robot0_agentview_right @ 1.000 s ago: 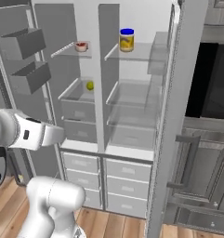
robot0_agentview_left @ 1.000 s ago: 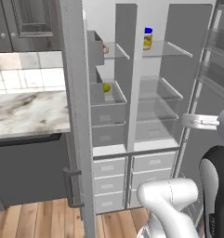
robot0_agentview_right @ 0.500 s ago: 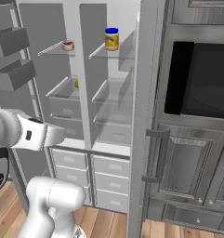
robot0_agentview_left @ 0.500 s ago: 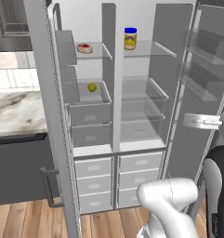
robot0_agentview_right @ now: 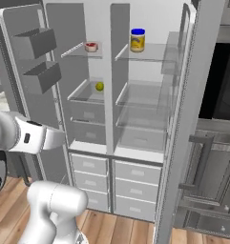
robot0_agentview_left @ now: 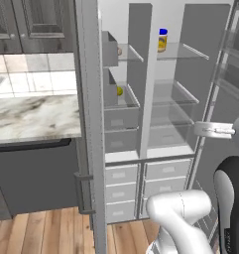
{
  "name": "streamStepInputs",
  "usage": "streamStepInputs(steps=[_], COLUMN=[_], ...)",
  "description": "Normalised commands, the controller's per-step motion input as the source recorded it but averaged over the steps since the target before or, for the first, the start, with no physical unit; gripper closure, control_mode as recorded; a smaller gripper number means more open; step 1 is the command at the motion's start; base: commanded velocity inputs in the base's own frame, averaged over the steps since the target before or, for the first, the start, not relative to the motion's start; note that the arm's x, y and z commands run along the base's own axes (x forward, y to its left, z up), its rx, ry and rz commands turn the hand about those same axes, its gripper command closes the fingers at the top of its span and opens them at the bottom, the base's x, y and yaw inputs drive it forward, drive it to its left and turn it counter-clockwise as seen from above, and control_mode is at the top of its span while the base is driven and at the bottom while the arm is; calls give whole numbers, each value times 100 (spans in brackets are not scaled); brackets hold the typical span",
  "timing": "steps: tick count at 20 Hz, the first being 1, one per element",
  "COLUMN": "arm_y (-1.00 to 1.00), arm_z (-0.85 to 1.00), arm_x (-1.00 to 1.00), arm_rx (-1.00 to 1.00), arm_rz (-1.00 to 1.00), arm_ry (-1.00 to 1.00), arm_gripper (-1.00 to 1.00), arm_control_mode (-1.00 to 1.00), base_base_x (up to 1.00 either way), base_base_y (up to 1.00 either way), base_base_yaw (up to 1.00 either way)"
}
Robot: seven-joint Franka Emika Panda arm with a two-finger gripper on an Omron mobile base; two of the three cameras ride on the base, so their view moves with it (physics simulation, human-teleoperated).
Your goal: There's a steak in the fridge that needs to be moved to the freezer for freezing. Pick up the steak from the fridge, place it on any shelf in the freezer, and close the fridge and freezer doors when done.
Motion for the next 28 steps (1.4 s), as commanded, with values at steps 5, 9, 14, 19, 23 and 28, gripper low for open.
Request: streamStepInputs(steps=[5,9,14,19,23,28], arm_y=[0,0,0,0,-39,-90], arm_z=[0,0,0,0,0,-27], arm_x=[0,0,0,0,-1,-18], arm_rx=[0,0,0,0,0,-2], arm_rz=[0,0,0,0,0,21], arm_ry=[0,0,0,0,0,0], arm_gripper=[-100,-100,-100,-100,-100,-100], arm_control_mode=[100,100,100,100,-100,-100], base_base_x=[-16,-32,-30,-1,0,0], base_base_y=[-3,-18,-13,-6,0,0], base_base_yaw=[0,0,0,0,0,0])
